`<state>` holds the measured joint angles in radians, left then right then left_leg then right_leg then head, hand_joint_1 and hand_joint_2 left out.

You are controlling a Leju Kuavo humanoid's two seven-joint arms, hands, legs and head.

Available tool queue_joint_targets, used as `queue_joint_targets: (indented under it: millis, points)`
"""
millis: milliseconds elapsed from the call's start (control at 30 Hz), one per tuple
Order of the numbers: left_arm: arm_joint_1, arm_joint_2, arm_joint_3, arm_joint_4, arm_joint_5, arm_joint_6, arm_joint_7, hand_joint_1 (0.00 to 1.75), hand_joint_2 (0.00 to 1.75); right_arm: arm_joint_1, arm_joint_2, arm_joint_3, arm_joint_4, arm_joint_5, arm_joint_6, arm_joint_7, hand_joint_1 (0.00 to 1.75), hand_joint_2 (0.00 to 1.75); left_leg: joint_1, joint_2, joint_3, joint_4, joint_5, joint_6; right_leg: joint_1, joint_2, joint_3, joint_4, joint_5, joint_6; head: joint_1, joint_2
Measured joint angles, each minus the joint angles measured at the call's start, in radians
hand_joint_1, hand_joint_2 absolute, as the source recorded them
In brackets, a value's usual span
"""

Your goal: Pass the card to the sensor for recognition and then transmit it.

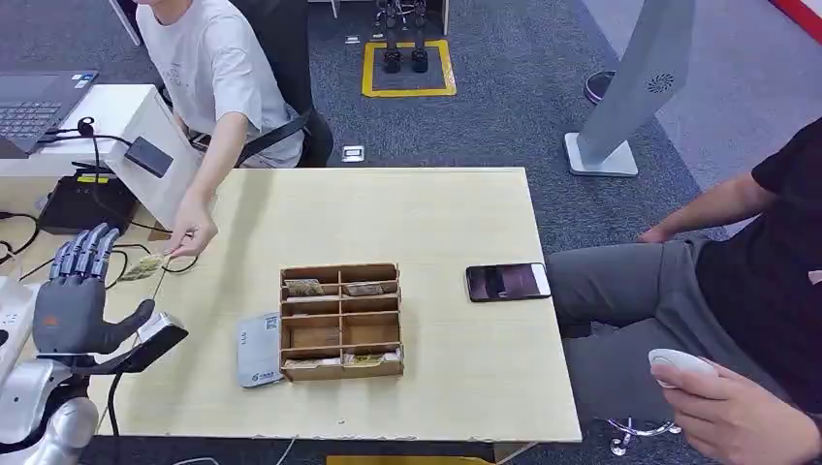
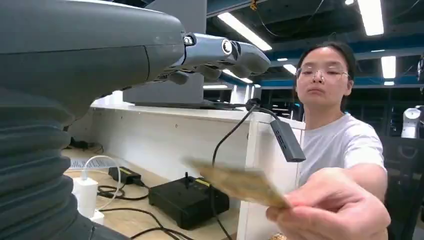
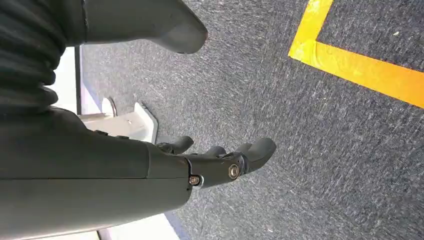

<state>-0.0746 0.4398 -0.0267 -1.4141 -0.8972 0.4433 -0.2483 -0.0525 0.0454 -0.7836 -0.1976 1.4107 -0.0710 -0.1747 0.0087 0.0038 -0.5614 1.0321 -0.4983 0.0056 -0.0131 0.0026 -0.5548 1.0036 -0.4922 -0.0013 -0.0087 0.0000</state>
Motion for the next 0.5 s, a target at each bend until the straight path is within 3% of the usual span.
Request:
queue_joint_targets:
  millis: [33,67,100,500]
  points:
    - [0.000,0.000,0.000,0.000,0.000,0.000,0.000,0.00,1.75,0.000,0.000,0.000,0.000,0.000,0.000,0.000,0.00,1.75,0.000,0.000,0.000,0.000,0.000,0.000,0.000,0.000,0.000,0.000,0.000,0.000,0.000,0.000]
    - [0.000,0.000,-0.001,0.000,0.000,0.000,0.000,1.54,1.75,0.000,0.000,0.000,0.000,0.000,0.000,0.000,0.00,1.75,0.000,0.000,0.000,0.000,0.000,0.000,0.000,0.000,0.000,0.000,0.000,0.000,0.000,0.000]
    - [0.000,0.003,-0.002,0.000,-0.001,-0.001,0.000,1.75,1.75,0.000,0.000,0.000,0.000,0.000,0.000,0.000,0.00,1.75,0.000,0.000,0.000,0.000,0.000,0.000,0.000,0.000,0.000,0.000,0.000,0.000,0.000,0.000]
    - [0.003,0.022,-0.003,0.000,0.048,-0.012,-0.004,1.75,1.75,0.000,0.000,0.000,0.000,0.000,0.000,-0.001,0.00,1.75,0.000,0.000,0.000,0.000,0.000,0.000,0.000,0.000,0.000,0.000,0.000,0.000,0.000,0.000]
